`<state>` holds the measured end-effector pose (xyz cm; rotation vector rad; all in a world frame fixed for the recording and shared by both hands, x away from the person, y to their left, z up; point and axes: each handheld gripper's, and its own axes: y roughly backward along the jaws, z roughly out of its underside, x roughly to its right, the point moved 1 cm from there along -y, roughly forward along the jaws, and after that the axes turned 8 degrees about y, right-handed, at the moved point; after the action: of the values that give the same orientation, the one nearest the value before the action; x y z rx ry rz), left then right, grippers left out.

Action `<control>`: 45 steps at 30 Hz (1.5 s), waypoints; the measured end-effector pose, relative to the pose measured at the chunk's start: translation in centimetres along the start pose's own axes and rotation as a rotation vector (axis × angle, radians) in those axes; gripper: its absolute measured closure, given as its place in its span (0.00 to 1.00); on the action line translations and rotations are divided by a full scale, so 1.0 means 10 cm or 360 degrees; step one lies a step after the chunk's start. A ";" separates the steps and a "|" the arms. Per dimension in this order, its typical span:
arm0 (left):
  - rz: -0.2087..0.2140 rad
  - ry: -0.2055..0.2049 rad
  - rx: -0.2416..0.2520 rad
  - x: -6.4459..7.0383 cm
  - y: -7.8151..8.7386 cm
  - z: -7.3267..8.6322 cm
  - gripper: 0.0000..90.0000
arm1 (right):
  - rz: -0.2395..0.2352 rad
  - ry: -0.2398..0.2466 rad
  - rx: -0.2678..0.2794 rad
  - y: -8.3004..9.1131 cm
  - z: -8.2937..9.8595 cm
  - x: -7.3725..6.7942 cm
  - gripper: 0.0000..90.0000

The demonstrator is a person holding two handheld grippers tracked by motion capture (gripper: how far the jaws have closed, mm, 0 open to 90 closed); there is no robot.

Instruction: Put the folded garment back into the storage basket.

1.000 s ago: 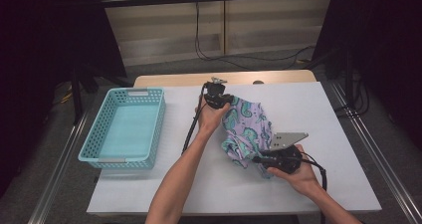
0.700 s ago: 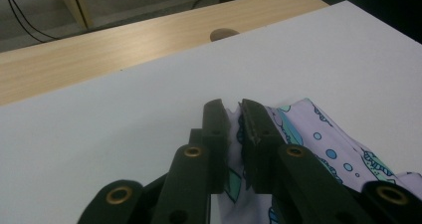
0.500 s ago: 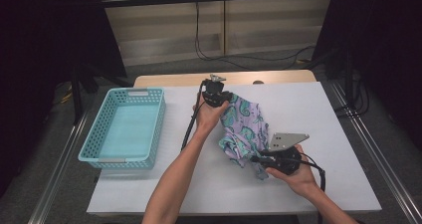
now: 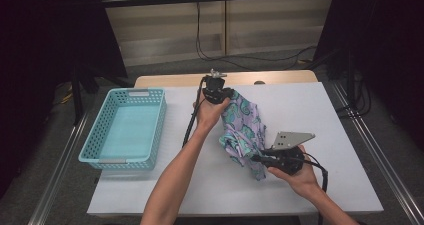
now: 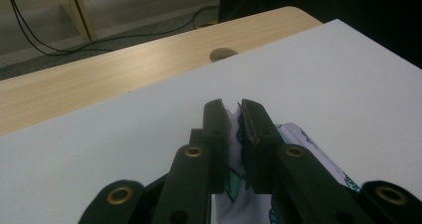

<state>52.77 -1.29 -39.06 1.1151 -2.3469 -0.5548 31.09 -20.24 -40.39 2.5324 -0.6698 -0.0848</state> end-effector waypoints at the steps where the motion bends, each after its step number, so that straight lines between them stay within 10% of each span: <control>1: 0.0001 0.0000 -0.0006 0.00 0.01 0.00 0.91 | 0.0000 0.0000 0.0011 0.00 -0.01 0.00 0.93; 45: 0.0006 0.0000 0.0069 -0.28 0.50 -0.17 0.91 | -0.0090 0.0068 0.0176 -0.15 -0.42 -0.20 0.93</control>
<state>52.28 3.57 -35.69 1.1296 -2.3708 -0.5049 30.85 -16.20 -37.62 2.6519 -0.6010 -0.0136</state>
